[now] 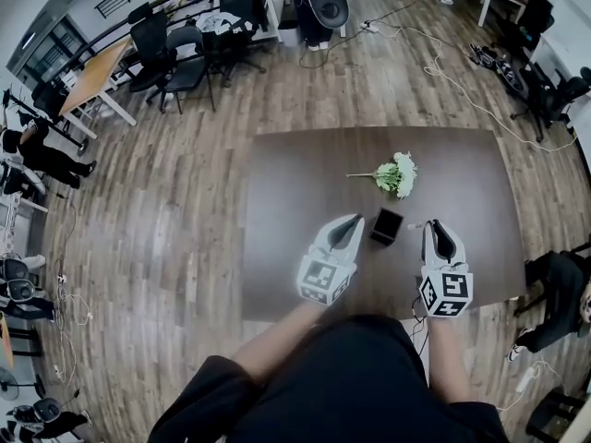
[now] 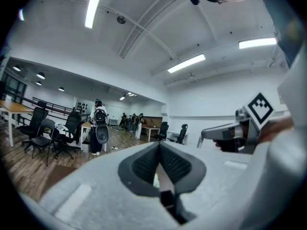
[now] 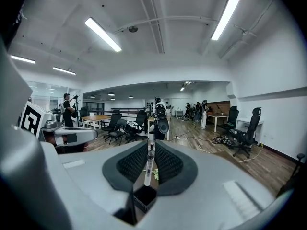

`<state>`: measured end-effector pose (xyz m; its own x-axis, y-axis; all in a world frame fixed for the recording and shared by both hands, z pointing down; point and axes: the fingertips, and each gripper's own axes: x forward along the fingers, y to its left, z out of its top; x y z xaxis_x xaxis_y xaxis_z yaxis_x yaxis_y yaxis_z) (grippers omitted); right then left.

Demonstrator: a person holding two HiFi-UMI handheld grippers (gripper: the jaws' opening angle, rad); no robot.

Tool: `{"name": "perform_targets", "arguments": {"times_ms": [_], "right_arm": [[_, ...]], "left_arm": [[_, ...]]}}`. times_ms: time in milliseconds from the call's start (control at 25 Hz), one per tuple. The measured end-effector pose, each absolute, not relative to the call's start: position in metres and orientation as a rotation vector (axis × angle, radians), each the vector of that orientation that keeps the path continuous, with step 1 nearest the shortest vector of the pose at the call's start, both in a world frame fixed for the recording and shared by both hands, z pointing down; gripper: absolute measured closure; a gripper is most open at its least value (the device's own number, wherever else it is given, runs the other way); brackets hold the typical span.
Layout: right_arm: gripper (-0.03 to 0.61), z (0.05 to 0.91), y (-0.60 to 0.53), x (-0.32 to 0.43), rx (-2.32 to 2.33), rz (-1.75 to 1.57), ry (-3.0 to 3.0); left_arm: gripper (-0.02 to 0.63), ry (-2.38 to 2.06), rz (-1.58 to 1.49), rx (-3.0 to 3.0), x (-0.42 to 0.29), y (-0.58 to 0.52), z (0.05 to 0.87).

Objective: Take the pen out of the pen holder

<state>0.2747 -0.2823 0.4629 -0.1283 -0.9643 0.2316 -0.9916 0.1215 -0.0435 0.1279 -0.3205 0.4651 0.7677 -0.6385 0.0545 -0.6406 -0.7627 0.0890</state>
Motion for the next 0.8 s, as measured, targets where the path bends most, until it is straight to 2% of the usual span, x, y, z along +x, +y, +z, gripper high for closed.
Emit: {"name": "perform_targets", "arguments": {"times_ms": [800], "right_arm": [[0.531, 0.462, -0.282, 0.259, 1.919, 0.282, -2.276]], "left_arm": [[0.611, -1.090, 0.046, 2.836, 0.115, -0.311, 0.465]]}}
